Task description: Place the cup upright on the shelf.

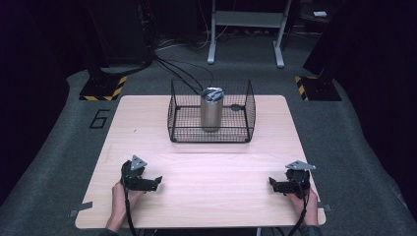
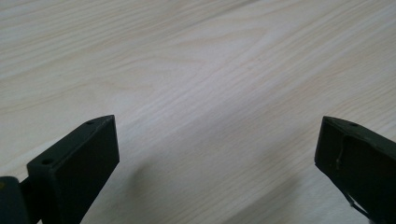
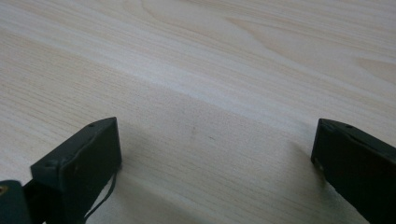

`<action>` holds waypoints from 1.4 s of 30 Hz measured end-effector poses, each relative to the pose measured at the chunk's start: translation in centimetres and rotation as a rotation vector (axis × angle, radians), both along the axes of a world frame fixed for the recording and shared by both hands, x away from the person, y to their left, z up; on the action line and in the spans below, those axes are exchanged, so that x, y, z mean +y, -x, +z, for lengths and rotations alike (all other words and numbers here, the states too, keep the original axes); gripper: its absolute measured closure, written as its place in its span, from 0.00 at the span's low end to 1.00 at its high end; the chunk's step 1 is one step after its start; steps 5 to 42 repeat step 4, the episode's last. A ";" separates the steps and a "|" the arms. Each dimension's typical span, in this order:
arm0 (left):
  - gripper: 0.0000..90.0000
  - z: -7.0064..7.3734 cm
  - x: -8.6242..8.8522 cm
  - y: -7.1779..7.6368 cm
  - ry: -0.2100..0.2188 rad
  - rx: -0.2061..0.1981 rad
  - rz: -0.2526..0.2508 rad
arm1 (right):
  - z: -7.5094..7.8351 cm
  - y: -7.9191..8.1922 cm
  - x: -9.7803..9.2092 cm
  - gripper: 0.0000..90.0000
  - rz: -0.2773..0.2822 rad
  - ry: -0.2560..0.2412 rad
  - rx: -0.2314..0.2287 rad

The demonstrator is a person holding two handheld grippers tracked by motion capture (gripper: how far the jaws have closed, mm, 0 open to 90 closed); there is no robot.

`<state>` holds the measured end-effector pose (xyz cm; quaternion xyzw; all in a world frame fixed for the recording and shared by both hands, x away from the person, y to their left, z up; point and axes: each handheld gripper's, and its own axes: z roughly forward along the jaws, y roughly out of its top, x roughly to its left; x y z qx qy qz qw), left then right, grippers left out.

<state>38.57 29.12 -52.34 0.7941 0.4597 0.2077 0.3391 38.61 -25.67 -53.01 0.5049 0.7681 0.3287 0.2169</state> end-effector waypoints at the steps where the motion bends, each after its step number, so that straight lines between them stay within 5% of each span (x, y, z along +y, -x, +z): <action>1: 0.00 -0.2 0.0 0.0 -0.009 0.006 0.003 | 0.0 0.0 0.0 0.01 0.003 0.003 -0.002; 42: 0.00 -0.4 0.1 0.0 -0.008 0.009 0.003 | 0.0 0.0 0.0 0.01 0.004 0.003 -0.002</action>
